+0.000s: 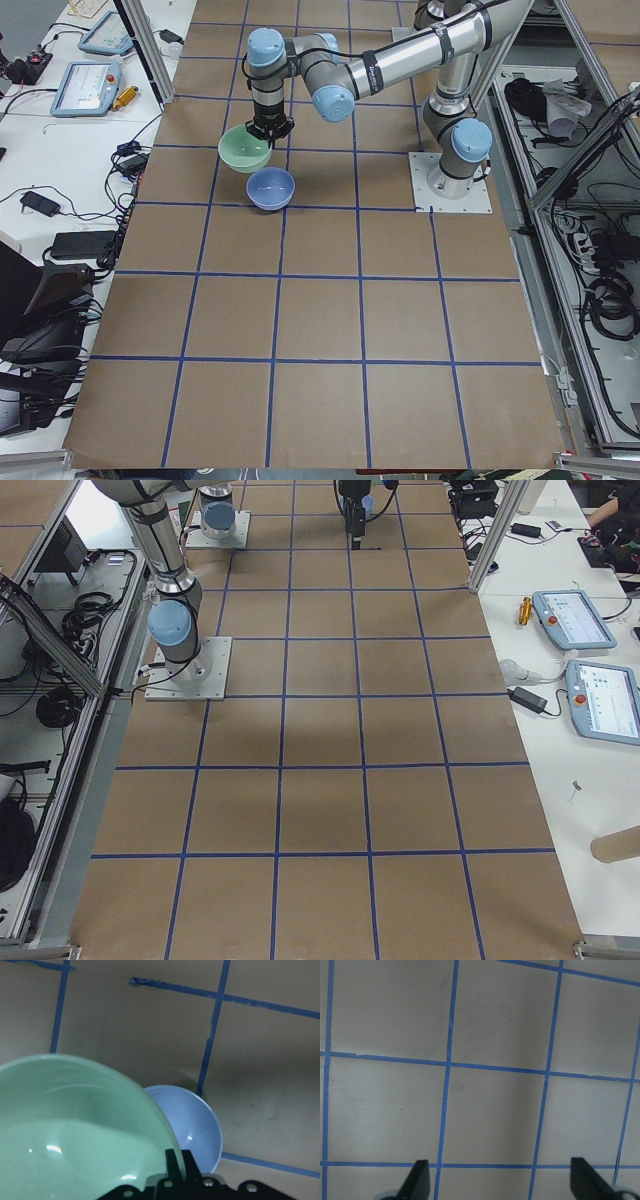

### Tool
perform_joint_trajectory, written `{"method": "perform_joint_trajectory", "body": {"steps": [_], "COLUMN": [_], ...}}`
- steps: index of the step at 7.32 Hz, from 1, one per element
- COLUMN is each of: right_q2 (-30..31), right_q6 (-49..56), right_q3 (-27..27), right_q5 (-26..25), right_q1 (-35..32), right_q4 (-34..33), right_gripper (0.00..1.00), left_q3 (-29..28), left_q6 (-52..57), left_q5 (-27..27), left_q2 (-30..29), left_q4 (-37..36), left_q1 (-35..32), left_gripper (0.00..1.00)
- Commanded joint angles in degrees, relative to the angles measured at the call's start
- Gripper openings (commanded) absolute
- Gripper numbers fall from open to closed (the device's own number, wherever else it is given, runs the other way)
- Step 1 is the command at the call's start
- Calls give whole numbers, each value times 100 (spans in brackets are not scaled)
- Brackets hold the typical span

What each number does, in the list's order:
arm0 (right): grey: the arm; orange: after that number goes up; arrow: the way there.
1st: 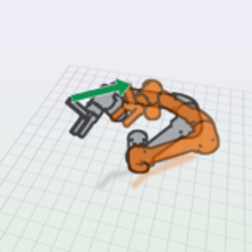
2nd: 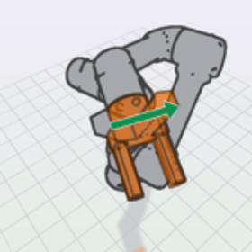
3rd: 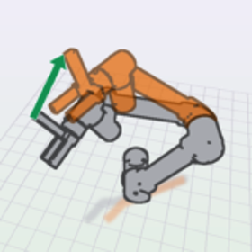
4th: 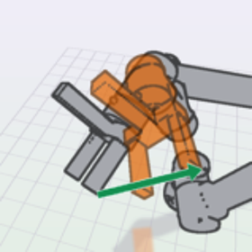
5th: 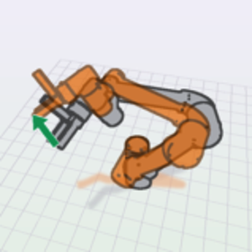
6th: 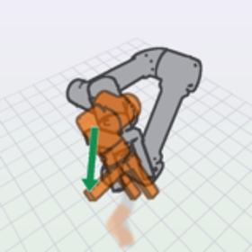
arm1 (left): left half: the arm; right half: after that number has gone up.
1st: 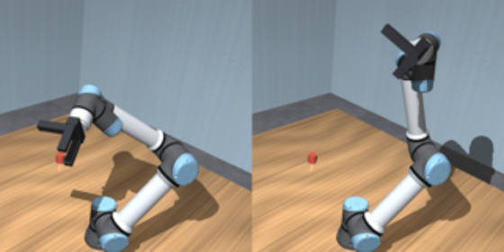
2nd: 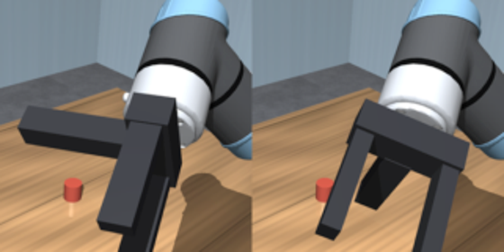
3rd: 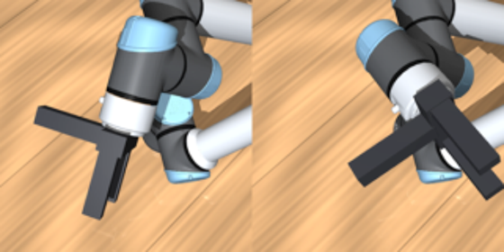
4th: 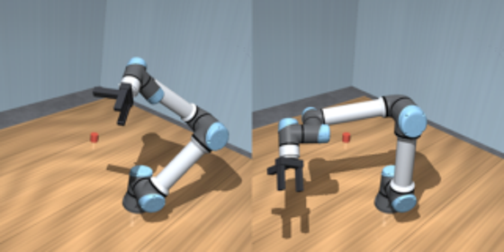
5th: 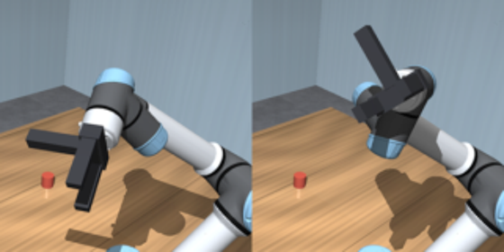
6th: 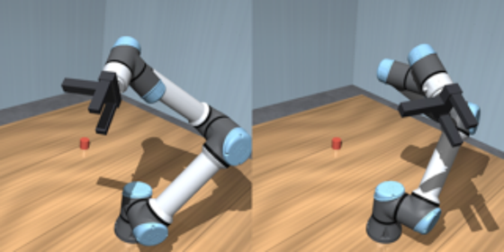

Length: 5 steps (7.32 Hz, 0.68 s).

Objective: Stack green bowl on blue bowl
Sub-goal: 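Lower the green bowl into the light blue bowl with the left gripper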

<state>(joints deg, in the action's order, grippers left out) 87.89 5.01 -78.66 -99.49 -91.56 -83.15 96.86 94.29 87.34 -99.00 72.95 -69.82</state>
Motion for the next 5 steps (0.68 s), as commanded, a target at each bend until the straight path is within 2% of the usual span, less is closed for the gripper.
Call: {"method": "perform_joint_trajectory", "body": {"steps": [1,2,4,5], "right_q2": [0,0,0,0], "right_q6": [0,0,0,0], "right_q3": [0,0,0,0], "right_q5": [0,0,0,0], "right_q1": [-2,-2,-2,-2], "right_q4": [0,0,0,0], "right_gripper": [100,100,100,100], "left_q3": [306,438,1025,1228], "left_q6": [-992,-1061,-1567,-1737], "left_q5": [37,55,55,55], "left_q2": [117,135,153,170], "left_q4": [-35,-113,-935,-1088], "left_q1": [92,100,92,83], "left_gripper": [0,0,0,0]}}
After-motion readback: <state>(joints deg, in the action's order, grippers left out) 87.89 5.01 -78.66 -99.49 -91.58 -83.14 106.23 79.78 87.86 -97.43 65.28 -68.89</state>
